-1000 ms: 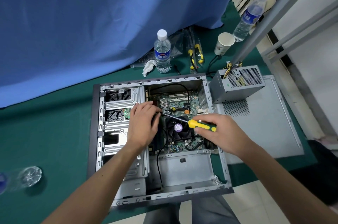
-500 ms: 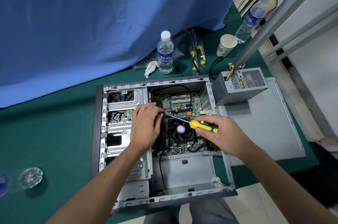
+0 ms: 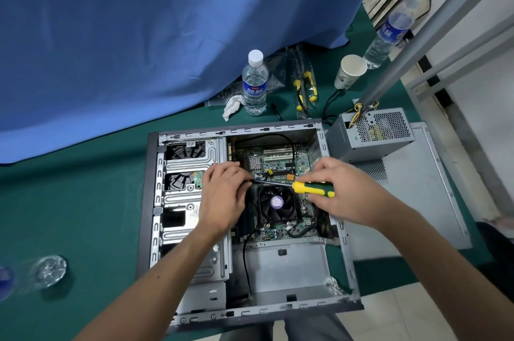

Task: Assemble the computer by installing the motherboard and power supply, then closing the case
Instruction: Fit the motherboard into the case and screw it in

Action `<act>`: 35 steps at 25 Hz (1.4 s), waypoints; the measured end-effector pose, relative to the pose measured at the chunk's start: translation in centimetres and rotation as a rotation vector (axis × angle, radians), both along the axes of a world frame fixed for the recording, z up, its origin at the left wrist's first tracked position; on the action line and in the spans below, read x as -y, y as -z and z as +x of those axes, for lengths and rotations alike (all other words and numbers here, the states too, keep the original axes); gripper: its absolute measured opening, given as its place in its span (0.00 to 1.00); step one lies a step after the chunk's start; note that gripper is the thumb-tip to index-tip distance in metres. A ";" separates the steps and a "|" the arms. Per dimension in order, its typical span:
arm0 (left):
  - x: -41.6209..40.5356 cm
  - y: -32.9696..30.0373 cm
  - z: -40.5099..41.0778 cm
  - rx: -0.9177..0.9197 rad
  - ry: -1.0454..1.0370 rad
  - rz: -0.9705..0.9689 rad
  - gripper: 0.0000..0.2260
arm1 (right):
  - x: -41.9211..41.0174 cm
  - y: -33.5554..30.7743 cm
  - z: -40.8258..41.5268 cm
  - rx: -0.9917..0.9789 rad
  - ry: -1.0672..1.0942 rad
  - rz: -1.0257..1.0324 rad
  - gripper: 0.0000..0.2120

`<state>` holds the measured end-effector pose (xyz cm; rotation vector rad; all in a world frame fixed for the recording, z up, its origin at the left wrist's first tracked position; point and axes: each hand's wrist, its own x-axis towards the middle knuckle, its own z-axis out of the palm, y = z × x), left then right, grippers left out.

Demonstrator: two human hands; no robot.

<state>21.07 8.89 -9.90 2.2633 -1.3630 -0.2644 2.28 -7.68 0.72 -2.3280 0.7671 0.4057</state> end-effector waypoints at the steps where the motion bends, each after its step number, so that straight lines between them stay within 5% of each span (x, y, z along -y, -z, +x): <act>1: 0.1 0.0 0.1 0.009 0.003 -0.001 0.05 | 0.6 -0.5 0.5 -0.024 -0.026 0.037 0.20; 5: 0.0 0.2 0.1 0.022 0.004 0.010 0.05 | 2.5 -1.6 1.7 0.013 0.023 0.240 0.16; 11: 0.2 0.2 0.1 0.040 -0.013 0.019 0.05 | 2.3 -0.6 2.6 0.207 0.227 0.153 0.03; 17: 0.4 0.0 -0.4 0.064 -0.043 0.062 0.04 | 2.9 -0.2 1.5 0.272 0.335 0.299 0.09; 21: 0.4 0.2 -0.3 0.086 -0.048 0.066 0.04 | 1.9 0.5 1.0 0.329 0.483 0.154 0.09; 27: 0.5 0.2 -0.6 0.094 -0.061 0.082 0.05 | 0.7 0.5 0.2 0.394 0.401 0.136 0.04; 32: 1.1 -0.1 -1.3 0.185 -0.076 0.126 0.04 | 0.5 -0.6 -0.6 0.453 0.411 0.162 0.10; 35: 4.1 -0.7 -2.6 0.025 -0.198 0.113 0.02 | 1.4 -1.4 -0.7 0.552 0.509 0.118 0.12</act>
